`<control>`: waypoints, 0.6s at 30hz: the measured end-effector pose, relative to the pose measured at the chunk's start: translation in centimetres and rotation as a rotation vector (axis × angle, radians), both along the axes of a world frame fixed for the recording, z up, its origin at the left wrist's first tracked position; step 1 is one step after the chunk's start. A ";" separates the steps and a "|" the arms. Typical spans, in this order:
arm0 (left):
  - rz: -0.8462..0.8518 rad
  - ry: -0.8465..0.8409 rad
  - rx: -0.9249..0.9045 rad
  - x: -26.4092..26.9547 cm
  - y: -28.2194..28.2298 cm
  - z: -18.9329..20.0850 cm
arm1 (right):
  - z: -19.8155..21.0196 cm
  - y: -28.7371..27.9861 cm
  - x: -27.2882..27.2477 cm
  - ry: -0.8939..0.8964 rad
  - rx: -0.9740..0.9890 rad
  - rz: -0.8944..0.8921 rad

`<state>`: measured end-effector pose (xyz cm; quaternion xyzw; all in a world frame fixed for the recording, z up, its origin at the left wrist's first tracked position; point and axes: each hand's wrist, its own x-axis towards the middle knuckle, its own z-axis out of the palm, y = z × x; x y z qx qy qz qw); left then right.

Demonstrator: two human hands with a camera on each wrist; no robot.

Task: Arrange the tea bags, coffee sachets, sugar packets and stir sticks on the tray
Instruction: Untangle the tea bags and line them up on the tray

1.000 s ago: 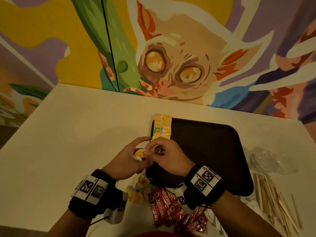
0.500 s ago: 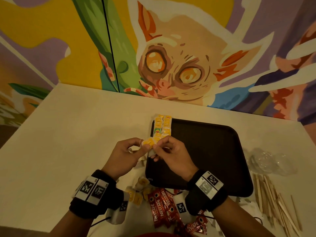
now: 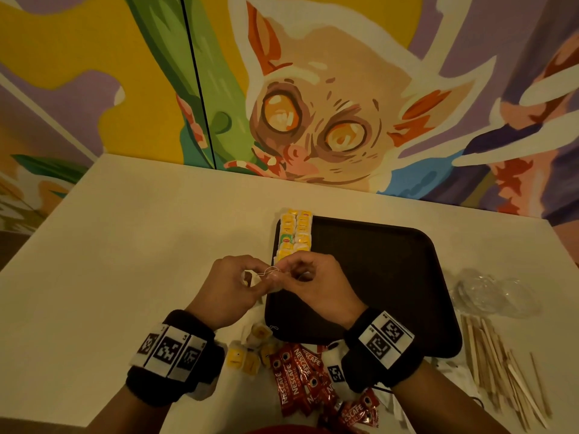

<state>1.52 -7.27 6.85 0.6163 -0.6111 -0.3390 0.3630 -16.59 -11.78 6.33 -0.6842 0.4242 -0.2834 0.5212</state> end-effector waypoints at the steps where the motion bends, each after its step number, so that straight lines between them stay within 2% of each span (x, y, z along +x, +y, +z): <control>1: 0.002 -0.023 0.000 0.0 0.0 0.0 | -0.1 0.0 0.0 -0.001 -0.002 -0.010; 4: 0.011 -0.050 -0.001 0.1 0.0 0.3 | -0.1 -0.1 -0.1 -0.024 -0.003 -0.011; 18: -0.067 0.039 0.001 0.2 0.2 0.5 | 0.8 -1.1 0.0 -0.233 0.062 -0.102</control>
